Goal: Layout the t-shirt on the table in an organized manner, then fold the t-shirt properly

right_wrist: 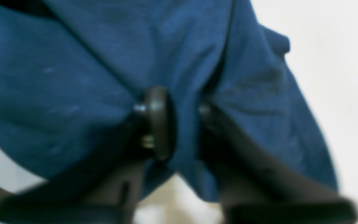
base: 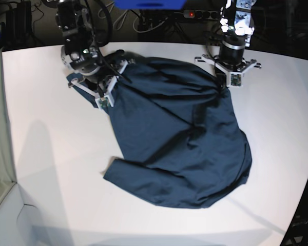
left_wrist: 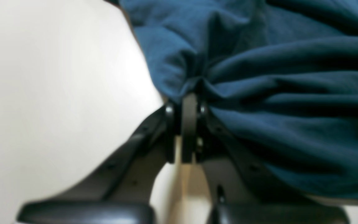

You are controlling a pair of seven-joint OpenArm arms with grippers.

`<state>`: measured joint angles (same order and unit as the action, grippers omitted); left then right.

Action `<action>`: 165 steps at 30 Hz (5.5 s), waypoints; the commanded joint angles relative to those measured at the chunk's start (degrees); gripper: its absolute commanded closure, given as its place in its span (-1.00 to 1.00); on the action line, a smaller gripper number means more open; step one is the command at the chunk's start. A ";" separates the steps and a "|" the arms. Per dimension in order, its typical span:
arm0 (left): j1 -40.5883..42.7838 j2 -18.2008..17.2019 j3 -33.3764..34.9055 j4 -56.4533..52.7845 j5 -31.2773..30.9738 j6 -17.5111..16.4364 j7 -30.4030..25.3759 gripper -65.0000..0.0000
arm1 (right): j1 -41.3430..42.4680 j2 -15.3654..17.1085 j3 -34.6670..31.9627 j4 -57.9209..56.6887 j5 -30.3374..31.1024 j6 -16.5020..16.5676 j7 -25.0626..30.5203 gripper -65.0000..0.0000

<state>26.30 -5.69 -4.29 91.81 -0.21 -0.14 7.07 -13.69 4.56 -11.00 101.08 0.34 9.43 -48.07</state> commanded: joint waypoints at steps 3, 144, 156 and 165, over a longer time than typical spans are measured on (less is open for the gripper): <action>-0.06 -0.15 -0.14 1.68 0.16 0.36 -1.49 0.99 | 0.55 -0.47 0.24 2.09 0.06 0.63 0.47 1.00; -21.78 2.22 -19.13 -6.40 0.16 -0.17 -1.40 -0.61 | -3.14 -1.70 28.81 13.87 -0.03 0.81 -1.46 1.00; -20.55 2.48 -13.60 -5.79 0.16 -0.17 -1.40 -0.61 | 15.06 1.73 32.76 13.16 -0.12 0.81 -2.17 1.00; -17.47 1.96 -13.86 -5.61 0.16 -0.17 -1.49 -0.61 | 35.19 7.27 27.22 -6.35 -0.29 0.81 -6.21 1.00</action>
<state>9.23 -3.36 -18.17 84.97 -0.08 -0.38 7.07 20.82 10.98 16.01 93.58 0.38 10.44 -54.87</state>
